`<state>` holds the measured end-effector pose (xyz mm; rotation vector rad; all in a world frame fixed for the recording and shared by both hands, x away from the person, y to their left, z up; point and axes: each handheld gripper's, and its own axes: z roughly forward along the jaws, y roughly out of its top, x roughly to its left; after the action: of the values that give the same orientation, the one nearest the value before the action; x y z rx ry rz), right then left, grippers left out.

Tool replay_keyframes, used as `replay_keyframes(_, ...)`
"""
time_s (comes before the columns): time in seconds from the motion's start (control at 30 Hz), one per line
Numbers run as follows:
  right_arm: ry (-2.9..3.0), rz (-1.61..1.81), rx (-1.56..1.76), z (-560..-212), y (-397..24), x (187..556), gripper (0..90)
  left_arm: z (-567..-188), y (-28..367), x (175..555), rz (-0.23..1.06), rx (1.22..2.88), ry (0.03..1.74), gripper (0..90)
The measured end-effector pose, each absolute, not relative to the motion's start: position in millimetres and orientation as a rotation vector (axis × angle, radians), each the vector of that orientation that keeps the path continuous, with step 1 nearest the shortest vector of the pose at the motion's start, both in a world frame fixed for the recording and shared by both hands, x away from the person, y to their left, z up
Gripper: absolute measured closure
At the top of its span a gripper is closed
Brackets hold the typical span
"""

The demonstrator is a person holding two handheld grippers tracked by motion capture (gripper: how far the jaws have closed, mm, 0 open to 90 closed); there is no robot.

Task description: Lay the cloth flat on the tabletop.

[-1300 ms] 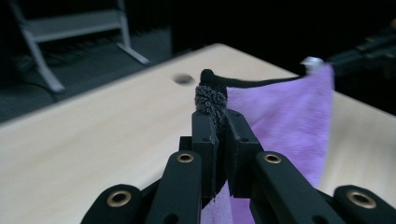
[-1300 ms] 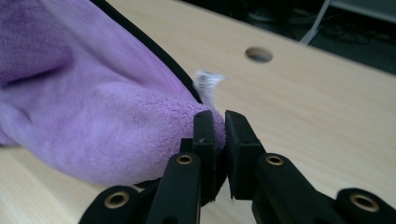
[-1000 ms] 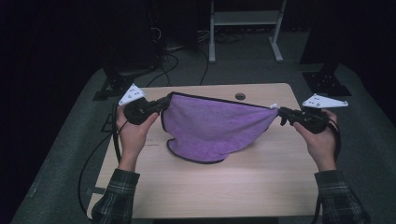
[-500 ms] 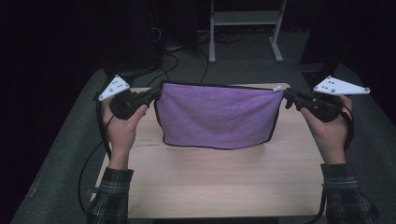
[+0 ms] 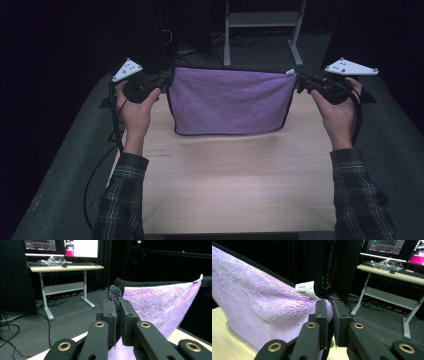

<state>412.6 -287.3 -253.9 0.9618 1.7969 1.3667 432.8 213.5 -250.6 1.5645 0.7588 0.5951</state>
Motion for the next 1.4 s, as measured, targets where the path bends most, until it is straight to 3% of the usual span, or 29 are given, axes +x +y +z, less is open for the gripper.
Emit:
replay_keyframes(0.57,1.95,1.36,0.98,-318,-290,387,82.8,-319,223,410,0.44,1.7,0.803,83.8)
replay_keyframes(1.4,2.227,1.28,1.011,-408,-301,319,82.7,-410,229,337,0.215,1.832,0.874,83.8)
